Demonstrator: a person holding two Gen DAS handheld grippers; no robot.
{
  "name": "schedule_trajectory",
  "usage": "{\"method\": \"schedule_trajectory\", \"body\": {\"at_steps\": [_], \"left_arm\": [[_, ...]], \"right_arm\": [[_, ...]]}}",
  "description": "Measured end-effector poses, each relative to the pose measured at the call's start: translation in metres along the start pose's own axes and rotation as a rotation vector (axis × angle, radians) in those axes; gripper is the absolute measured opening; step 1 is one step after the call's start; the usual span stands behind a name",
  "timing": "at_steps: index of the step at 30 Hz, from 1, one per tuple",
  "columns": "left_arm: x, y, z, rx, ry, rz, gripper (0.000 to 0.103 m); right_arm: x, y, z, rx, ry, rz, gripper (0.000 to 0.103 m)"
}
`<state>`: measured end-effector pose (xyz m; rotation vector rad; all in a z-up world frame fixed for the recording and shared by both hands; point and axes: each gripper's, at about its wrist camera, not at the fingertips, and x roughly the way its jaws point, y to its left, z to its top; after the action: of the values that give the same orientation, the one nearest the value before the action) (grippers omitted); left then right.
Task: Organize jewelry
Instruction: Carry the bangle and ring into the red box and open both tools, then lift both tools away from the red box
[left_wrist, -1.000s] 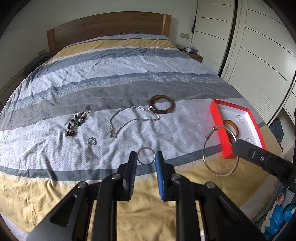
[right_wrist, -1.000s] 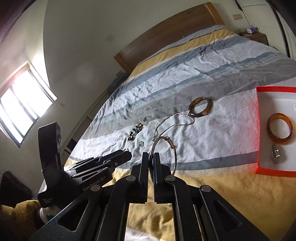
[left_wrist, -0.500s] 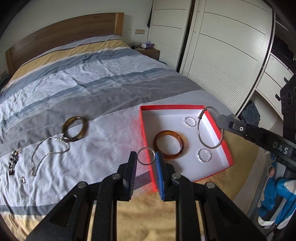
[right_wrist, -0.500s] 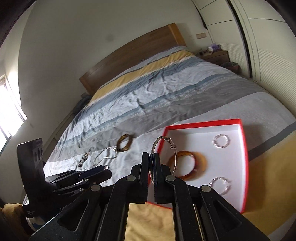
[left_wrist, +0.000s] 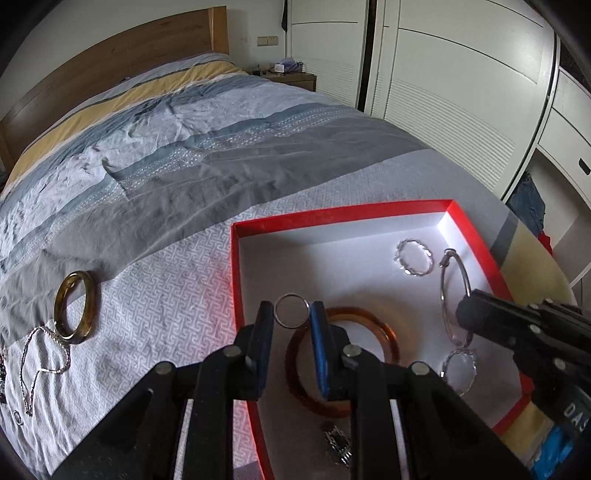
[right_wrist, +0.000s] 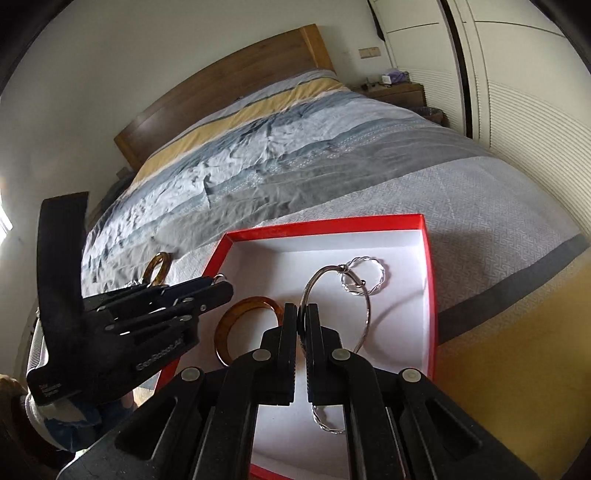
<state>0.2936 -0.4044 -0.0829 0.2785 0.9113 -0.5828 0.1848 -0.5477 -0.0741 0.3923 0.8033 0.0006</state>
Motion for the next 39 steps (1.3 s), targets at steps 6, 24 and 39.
{"method": "schedule_trajectory", "body": {"at_steps": [6,24,39], "left_arm": [[0.014,0.004,-0.003,-0.002,0.014,-0.009,0.020],[-0.021,-0.002,-0.015,0.037,0.016,-0.067,0.038],[-0.220,0.068,-0.072,-0.067,-0.088,0.086,0.038]], "right_arm": [[0.015,0.014,-0.010,-0.089,0.065,-0.013,0.004],[0.004,0.002,-0.030,-0.040,0.135,-0.083,0.010],[-0.153,0.092,-0.040,-0.073,-0.021,-0.086,0.029]]}}
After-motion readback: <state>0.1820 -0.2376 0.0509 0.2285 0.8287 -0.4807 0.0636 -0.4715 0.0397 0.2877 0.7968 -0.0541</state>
